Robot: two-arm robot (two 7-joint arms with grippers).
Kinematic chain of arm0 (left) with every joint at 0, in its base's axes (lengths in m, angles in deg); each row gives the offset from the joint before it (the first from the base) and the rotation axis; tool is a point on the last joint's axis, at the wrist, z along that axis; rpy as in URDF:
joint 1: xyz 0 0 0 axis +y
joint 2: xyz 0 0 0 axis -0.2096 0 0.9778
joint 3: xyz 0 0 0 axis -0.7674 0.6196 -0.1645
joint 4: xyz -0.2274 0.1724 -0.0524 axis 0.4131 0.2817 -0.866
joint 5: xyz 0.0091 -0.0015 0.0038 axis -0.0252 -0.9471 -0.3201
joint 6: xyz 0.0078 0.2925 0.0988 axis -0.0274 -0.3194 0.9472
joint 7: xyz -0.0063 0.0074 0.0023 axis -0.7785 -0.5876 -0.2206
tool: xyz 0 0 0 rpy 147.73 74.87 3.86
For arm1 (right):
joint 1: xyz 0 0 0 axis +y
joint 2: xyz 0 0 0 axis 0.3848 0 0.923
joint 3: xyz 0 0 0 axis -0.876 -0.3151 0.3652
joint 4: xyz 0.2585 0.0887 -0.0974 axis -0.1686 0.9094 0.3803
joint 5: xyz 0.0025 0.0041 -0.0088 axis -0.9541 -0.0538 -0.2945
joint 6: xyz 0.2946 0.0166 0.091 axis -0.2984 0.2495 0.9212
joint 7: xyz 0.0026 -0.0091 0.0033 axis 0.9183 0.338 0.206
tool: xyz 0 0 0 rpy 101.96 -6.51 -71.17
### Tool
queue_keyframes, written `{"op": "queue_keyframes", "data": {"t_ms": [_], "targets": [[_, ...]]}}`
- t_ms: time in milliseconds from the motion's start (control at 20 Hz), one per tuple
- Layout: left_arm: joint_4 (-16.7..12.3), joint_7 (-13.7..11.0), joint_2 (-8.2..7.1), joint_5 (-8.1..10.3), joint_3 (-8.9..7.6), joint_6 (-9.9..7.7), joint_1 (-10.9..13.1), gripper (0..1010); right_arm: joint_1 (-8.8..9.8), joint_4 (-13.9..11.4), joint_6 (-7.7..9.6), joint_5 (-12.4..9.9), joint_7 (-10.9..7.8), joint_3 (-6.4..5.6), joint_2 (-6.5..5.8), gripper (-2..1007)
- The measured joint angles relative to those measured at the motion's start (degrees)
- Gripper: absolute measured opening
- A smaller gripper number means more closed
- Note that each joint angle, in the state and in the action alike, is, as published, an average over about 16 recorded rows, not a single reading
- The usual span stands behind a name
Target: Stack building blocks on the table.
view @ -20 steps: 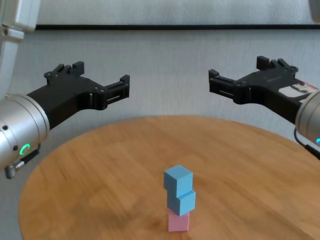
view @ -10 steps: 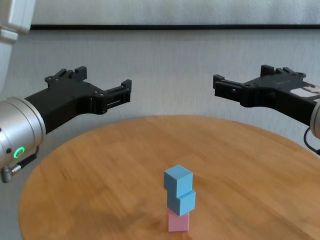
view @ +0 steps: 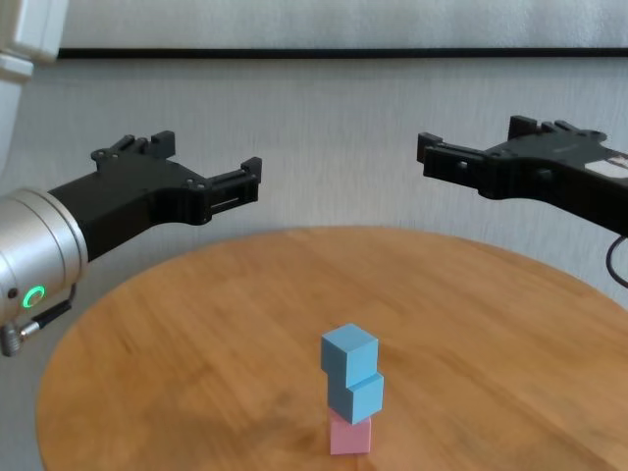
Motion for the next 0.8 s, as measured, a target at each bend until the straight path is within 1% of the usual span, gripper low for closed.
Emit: {"op": "queue_keyframes", "data": {"t_ms": [350,650,800], "targets": [[0.9,-1.3,0.45,-0.82,-0.40,1.90,-0.7,1000,0.57,-0.6,-0.15,-1.1,0.01,0.24,-1.11,1005],[1.5,-1.8,0.62,-1.43,-0.47,3.36,-1.2,1000,0.85,-0.7,-0.09,-1.2,0.22,0.36,-1.46,1005],[1.6,-1.9,0.61,-1.57,-0.45,3.76,-1.3,1000,0.86,-0.7,-0.10,-1.1,0.21,0.38,-1.46,1005]]}}
